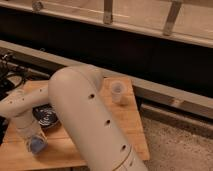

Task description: Place the white sponge in the ceramic bowl

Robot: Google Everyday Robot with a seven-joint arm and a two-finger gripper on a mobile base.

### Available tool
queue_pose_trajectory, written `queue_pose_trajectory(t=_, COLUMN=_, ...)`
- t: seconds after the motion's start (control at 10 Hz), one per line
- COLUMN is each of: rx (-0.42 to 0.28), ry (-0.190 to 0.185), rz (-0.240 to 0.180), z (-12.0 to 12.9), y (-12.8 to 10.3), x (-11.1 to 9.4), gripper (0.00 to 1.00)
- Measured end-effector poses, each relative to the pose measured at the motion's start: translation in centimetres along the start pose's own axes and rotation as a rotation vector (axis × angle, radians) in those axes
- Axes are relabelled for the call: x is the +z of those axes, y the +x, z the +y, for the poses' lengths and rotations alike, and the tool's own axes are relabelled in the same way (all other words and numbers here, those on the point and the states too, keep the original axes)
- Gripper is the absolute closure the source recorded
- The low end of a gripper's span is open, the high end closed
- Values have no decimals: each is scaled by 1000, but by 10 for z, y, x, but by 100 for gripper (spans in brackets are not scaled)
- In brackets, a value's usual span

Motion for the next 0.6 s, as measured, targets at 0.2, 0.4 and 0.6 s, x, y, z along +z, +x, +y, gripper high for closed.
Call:
queue_pose_trajectory(t=0.2, rx=-8, ry=9, rz=-20, z=-3, y=-3, x=-21, gripper=99)
queue_pose_trajectory(t=0.4, rx=9, ry=19, rz=-50, z=-24, y=-7, x=-50, gripper=99)
queue_pose_trajectory(t=0.6, rx=32, ry=39, rz=-95, z=-38, y=-6, x=-88, gripper=99)
